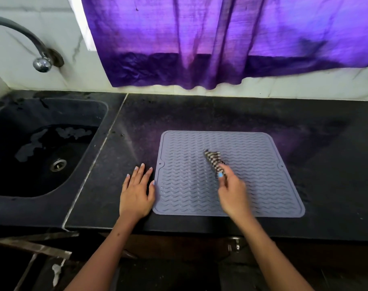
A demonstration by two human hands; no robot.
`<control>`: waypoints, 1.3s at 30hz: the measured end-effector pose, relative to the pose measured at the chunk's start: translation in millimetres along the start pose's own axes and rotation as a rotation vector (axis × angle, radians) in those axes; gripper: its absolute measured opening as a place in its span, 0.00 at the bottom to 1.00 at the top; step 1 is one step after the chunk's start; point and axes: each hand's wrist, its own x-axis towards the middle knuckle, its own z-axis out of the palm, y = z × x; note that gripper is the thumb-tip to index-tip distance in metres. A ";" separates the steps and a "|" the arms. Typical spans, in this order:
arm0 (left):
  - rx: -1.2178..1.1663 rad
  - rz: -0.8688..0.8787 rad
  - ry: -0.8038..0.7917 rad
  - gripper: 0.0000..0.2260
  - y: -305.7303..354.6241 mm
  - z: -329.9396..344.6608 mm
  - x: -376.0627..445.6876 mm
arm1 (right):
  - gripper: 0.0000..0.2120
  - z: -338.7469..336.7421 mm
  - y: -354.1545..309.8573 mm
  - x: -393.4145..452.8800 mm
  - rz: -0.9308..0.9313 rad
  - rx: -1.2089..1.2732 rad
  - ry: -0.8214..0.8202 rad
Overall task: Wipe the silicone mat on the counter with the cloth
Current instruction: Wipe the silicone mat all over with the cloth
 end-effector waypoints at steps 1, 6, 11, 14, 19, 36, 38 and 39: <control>0.003 -0.004 -0.003 0.30 0.4 0.1 0.1 | 0.23 8.3 -4.6 -6.6 -0.068 -0.055 -0.031; 0.007 -0.009 0.002 0.30 0.6 1.0 -0.2 | 0.36 61.4 1.9 -33.1 -0.281 -0.551 -0.196; 0.023 0.002 0.005 0.30 2.3 2.6 0.0 | 0.36 72.7 17.5 -30.8 -0.307 -0.595 -0.161; 0.026 0.003 0.006 0.30 0.8 2.3 0.0 | 0.27 72.9 17.2 -26.8 -0.335 -0.453 -0.097; 0.012 0.004 -0.004 0.31 1.3 0.3 0.7 | 0.19 54.5 -15.3 -12.6 0.140 0.406 0.059; 0.060 0.021 -0.089 0.37 -2.5 -1.6 2.1 | 0.29 118.5 -26.6 -49.1 -0.354 -0.708 -0.192; 0.051 0.019 -0.092 0.38 -2.1 -2.2 2.0 | 0.33 115.1 -26.8 -46.0 -0.363 -0.669 -0.236; 0.052 0.021 -0.091 0.38 -1.8 -2.4 1.7 | 0.31 111.4 -26.8 -43.1 -0.405 -0.614 -0.227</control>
